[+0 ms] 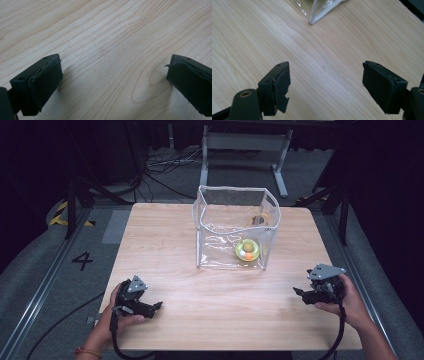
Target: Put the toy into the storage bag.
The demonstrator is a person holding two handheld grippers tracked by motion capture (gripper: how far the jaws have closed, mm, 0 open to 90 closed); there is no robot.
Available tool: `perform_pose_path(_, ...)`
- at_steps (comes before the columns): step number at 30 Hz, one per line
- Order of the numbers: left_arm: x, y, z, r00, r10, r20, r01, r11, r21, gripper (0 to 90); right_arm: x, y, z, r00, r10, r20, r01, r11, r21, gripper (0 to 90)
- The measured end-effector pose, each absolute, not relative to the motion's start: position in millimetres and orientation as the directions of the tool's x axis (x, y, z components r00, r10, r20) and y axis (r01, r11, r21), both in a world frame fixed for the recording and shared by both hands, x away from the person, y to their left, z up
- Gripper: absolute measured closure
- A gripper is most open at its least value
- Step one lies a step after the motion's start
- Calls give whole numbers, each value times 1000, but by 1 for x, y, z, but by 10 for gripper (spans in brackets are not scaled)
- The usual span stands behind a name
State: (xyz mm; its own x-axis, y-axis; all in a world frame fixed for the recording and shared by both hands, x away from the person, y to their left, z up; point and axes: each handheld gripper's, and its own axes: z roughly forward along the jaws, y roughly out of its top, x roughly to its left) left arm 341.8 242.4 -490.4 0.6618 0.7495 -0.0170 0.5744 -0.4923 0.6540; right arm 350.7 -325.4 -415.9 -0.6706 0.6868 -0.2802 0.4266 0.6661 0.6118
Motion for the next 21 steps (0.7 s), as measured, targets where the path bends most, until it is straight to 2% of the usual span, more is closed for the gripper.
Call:
perform_pose_path(10, 342, 242, -490, 662, 749, -17, 574, -492, 654, 6, 336, -355, -452, -639, 744, -198, 468, 579, 668, 206)
perform_pose_path(12, 342, 242, -491, 661, 750, -17, 573, -490, 657, 6, 332, -363, -461, -645, 749, -152, 481, 552, 681, 197)
perform_pose_path(15, 342, 242, -491, 661, 750, -14, 572, -491, 657, 5, 329, -369, -470, -623, 768, -147, 489, 529, 694, 210)
perform_pose_path(20, 342, 242, -490, 662, 750, -16, 573, -492, 655, 6, 322, -385, -489, -568, 818, -92, 529, 448, 721, 188)
perform_pose_path(21, 342, 242, -490, 662, 750, -14, 573, -493, 655, 6, 321, -389, -492, -551, 832, -56, 537, 406, 740, 187)
